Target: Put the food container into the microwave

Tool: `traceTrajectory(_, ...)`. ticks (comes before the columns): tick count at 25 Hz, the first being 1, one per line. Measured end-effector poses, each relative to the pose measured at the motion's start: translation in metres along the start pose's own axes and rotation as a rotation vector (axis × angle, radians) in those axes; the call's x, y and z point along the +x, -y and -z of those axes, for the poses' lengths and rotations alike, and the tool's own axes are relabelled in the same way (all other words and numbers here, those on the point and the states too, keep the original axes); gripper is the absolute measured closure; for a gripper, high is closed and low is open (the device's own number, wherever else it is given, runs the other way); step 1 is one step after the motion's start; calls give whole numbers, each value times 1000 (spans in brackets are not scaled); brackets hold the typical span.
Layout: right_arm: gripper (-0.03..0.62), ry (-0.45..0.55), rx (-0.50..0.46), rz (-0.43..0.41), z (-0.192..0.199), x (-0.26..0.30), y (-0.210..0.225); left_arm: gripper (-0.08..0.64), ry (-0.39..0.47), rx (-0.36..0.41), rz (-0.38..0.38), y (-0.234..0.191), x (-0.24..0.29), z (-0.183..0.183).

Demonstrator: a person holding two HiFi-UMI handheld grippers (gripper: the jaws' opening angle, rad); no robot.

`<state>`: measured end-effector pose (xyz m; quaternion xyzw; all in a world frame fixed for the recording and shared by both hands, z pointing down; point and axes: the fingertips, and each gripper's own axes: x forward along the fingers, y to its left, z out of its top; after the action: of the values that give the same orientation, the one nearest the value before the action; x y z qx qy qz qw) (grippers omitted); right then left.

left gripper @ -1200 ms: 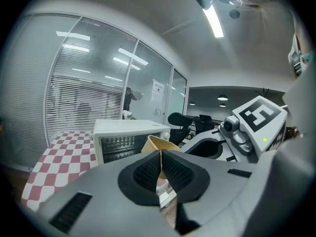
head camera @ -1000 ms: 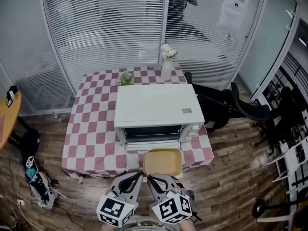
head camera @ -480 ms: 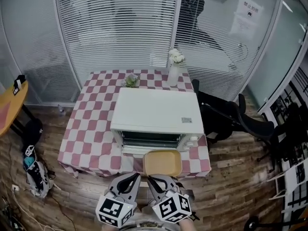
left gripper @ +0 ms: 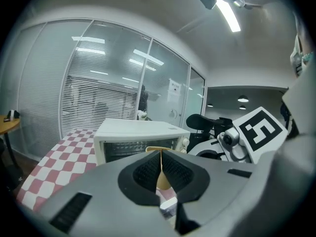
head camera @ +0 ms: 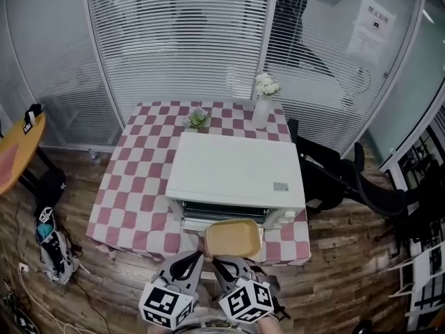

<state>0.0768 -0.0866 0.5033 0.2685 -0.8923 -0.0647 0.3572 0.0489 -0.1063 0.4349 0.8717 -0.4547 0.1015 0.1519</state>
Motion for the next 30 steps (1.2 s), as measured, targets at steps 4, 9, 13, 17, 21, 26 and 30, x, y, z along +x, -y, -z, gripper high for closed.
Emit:
traceTrajectory(4,583,-27,-1,-15,-3,18,7,543,11,10,15,-21,13,-13)
traceTrajectory(9,583,-50,11,-28,-10,37,17,543,19,22,23,-42,27,-22)
traceTrajectory(13,583,-67,7,-30,-4,57,21,543,-1,4,29,-57,33,-14)
traceTrajectory(17,583,-91,23,-8,2,74,26,543,-27,7,55,-68,35,-5)
traceTrajectory(21,583,-120,36,21,8,86,31,543,-35,22,98,-71,35,0)
traceTrajectory(26,583,-151,32,50,10,100,41,543,-56,38,124,-76,35,4)
traceTrajectory(30,583,-163,21,54,15,108,51,543,-69,37,113,-82,37,9)
